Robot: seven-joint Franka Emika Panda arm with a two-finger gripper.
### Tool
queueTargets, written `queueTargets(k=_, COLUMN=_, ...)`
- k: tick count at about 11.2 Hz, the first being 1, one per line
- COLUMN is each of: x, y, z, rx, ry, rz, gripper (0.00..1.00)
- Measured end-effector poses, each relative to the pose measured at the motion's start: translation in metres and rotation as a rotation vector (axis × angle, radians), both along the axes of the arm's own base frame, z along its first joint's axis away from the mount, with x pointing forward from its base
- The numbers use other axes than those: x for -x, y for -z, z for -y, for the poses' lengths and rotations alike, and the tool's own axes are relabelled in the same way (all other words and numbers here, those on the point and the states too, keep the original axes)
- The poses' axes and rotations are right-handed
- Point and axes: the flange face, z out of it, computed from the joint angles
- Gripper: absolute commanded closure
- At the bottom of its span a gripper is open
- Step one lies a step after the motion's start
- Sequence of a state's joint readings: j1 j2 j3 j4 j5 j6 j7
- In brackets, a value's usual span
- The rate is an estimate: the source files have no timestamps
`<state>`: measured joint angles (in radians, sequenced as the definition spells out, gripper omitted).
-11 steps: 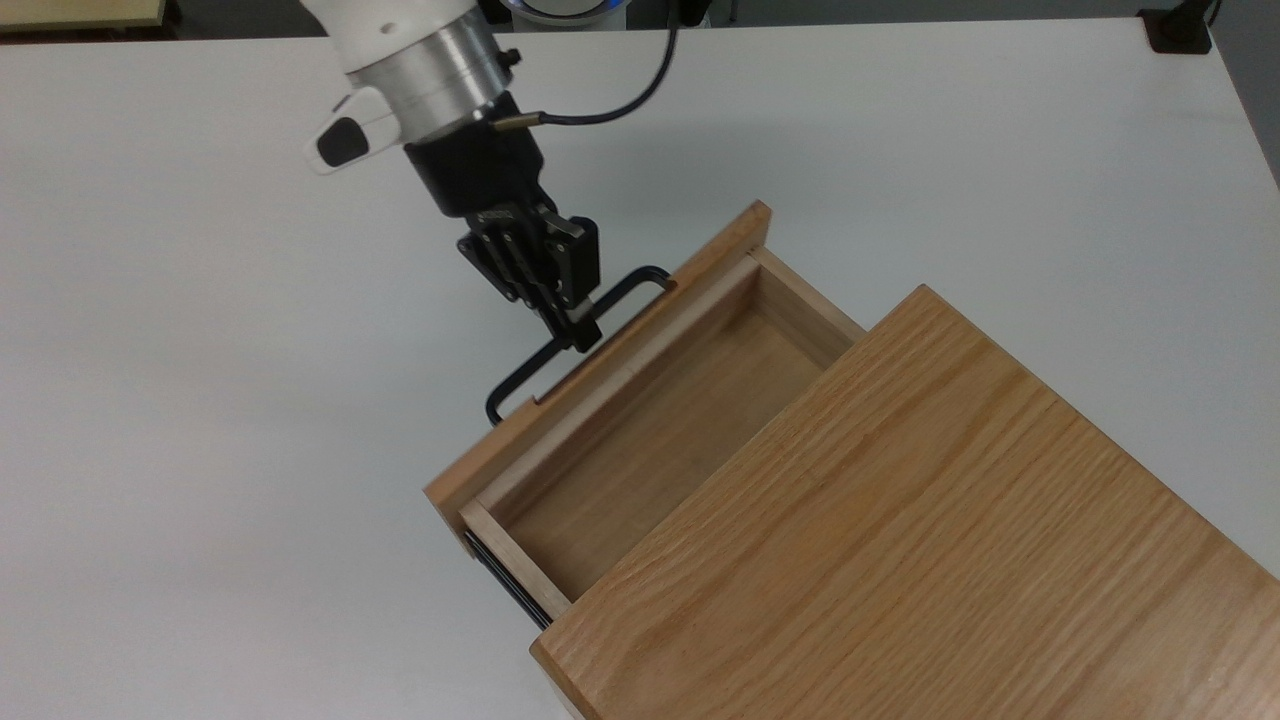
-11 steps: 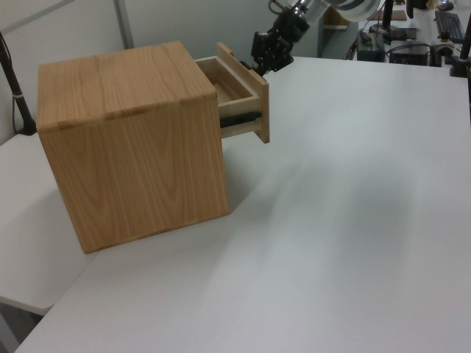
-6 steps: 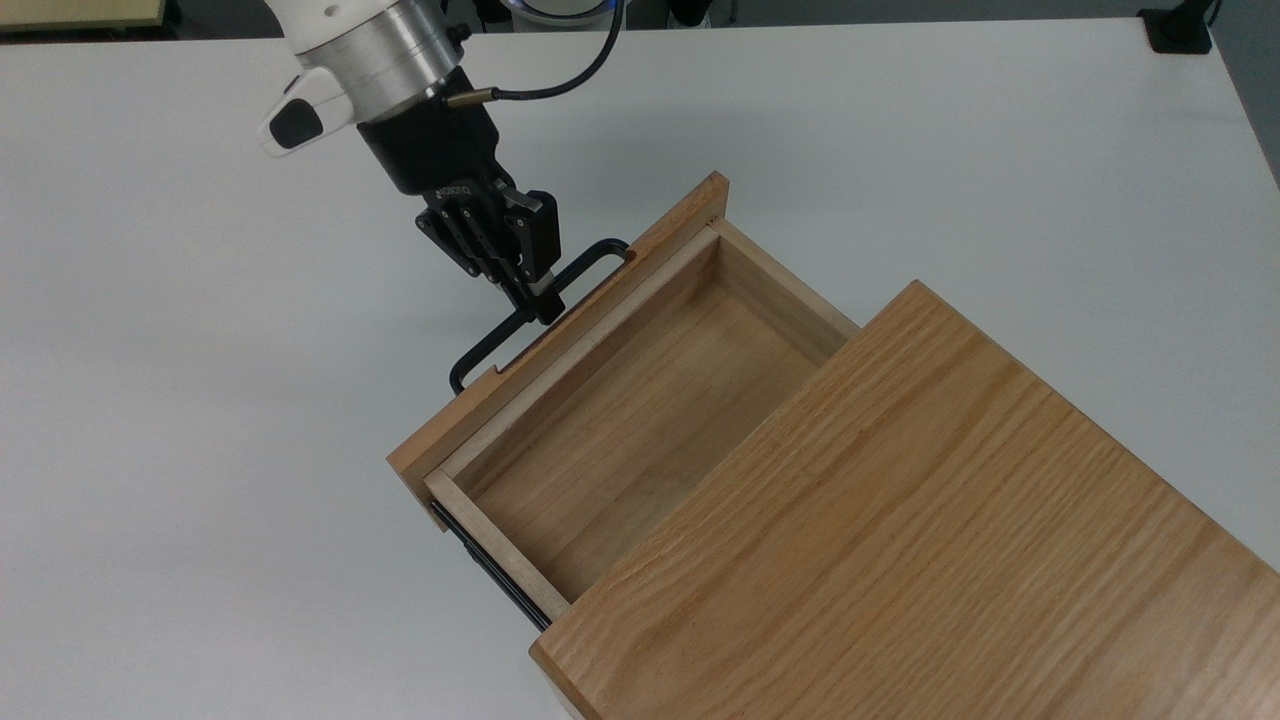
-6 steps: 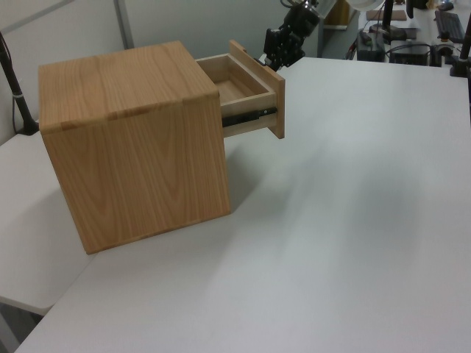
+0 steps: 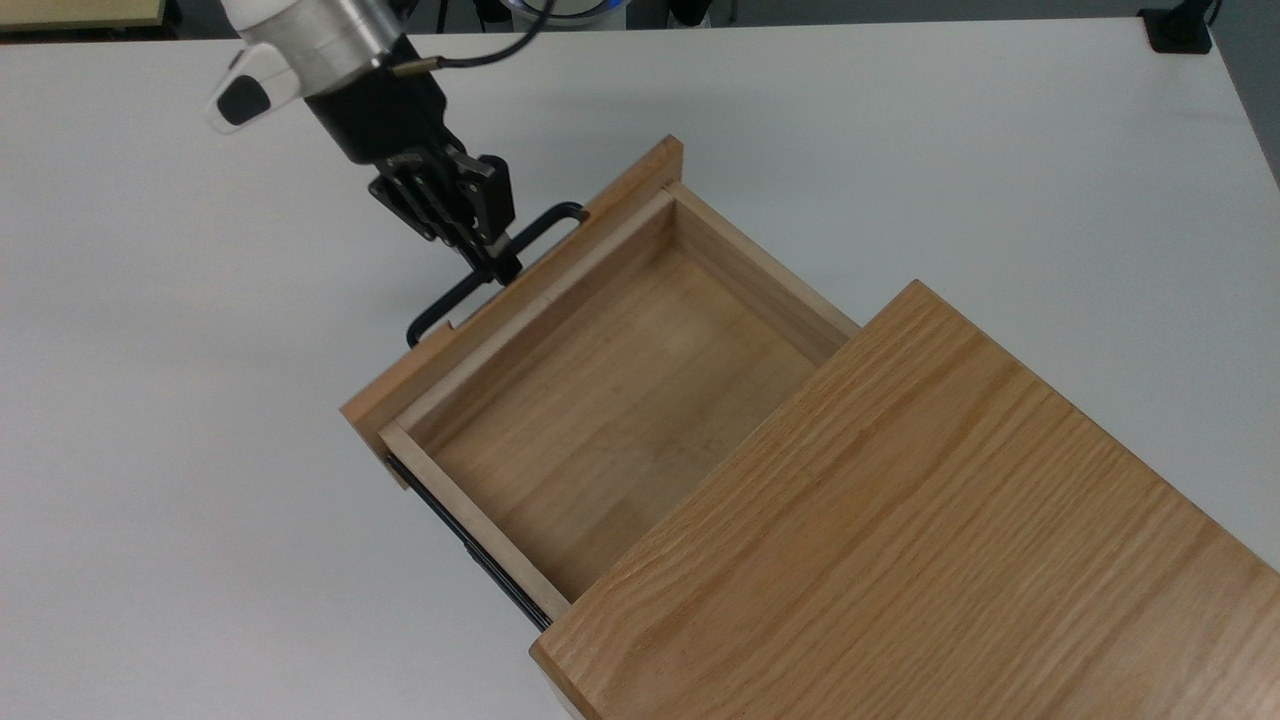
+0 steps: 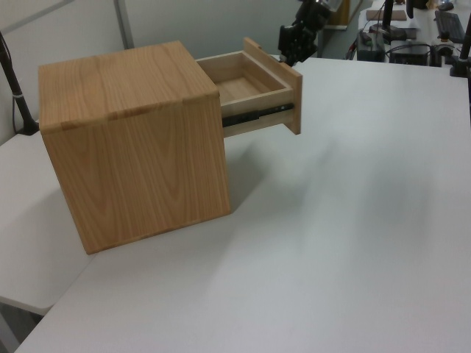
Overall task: Open the drawer by sliding it
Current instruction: 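Pull the handle outward, sliding the wooden drawer out of the cabinet, then open the gripper, release the handle and lift away from the drawer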
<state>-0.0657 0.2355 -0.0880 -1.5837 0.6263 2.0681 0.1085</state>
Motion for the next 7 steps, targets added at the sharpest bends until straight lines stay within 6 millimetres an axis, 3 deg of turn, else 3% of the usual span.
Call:
queueTargets(k=6, x=0.021, y=-0.004, z=0.044, rx=0.016, ry=-0.049, rz=-0.037, gripper=0.83)
queueTargets(k=7, x=0.023, y=-0.004, z=0.047, rx=0.017, ry=-0.054, rz=-0.041, gripper=0.72)
